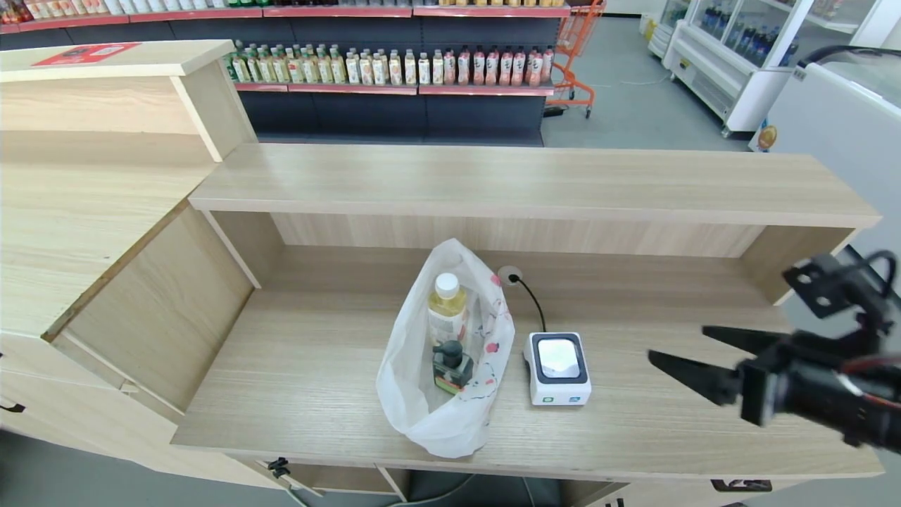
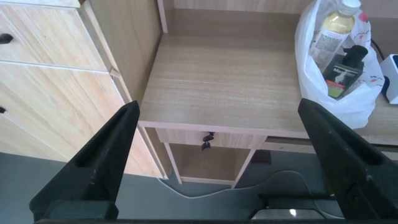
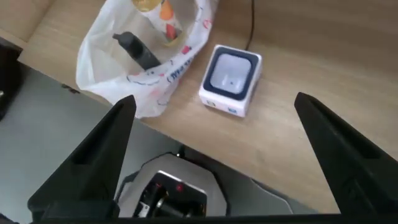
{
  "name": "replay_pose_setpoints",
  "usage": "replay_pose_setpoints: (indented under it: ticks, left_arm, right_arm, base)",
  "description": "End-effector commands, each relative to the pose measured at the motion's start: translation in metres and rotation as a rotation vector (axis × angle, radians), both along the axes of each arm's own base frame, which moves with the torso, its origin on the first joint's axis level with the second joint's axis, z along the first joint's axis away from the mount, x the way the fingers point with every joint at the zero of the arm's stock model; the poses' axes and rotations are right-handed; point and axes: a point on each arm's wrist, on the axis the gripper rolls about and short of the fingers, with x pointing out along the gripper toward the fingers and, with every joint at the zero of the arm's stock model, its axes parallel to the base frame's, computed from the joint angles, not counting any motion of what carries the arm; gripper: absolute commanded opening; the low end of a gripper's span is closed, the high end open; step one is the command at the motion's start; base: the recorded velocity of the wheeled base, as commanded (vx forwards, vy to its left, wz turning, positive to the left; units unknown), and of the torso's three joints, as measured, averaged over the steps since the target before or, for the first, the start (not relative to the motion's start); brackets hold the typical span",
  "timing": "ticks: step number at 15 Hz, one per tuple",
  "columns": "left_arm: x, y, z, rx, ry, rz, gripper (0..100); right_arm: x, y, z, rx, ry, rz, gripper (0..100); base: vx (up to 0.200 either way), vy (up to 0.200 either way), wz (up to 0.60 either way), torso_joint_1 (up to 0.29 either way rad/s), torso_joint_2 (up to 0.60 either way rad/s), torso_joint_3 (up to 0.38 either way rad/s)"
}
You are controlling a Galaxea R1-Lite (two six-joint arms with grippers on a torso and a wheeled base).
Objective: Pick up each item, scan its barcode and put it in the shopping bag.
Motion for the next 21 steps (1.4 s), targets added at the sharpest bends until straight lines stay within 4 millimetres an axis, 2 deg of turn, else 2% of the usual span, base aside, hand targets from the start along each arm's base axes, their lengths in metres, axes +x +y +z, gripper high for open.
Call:
replay_pose_setpoints:
  ticks: [1,2,3,4,5,8,10,21]
  left_arm:
    - [0.000,0.000,0.000,0.000,0.000,0.000,100]
    - [0.000,0.000,0.000,0.000,0.000,0.000,100]
    - [0.000,0.000,0.000,0.000,0.000,0.000,100]
    - [0.000,0.000,0.000,0.000,0.000,0.000,100]
    - [0.000,0.000,0.000,0.000,0.000,0.000,100]
    - [0.000,0.000,0.000,0.000,0.000,0.000,100]
    - [0.000,0.000,0.000,0.000,0.000,0.000,100]
    - [0.000,0.000,0.000,-0.003,0.000,0.000,100]
  right_arm:
    - [-0.129,-0.043,-0.054,-0.032,-0.151,-0.250,100]
    - [-0.150,-0.047,-0.065,-0.070,-0.177,-0.271,100]
    - [-0.158,-0.048,-0.071,-0.085,-0.183,-0.280,100]
    - [-0.179,-0.049,-0.090,-0.070,-0.205,-0.353,100]
    - [-0.182,-0.049,-0.092,-0.053,-0.222,-0.360,100]
    - [-0.186,-0.048,-0.094,-0.038,-0.271,-0.423,100]
    - [-0.188,-0.049,-0.095,-0.048,-0.301,-0.404,100]
    - [-0.188,-0.049,-0.094,-0.028,-0.296,-0.414,100]
  base:
    - [0.000,0.000,0.00,0.000,0.00,0.000]
    - [0.000,0.000,0.00,0.000,0.00,0.000]
    - [0.000,0.000,0.00,0.000,0.00,0.000]
    - [0.000,0.000,0.00,0.000,0.00,0.000]
    - [0.000,0.000,0.00,0.000,0.00,0.000]
    - [0.000,0.000,0.00,0.000,0.00,0.000]
    - [0.000,0.000,0.00,0.000,0.00,0.000]
    - [0.000,0.000,0.00,0.000,0.00,0.000]
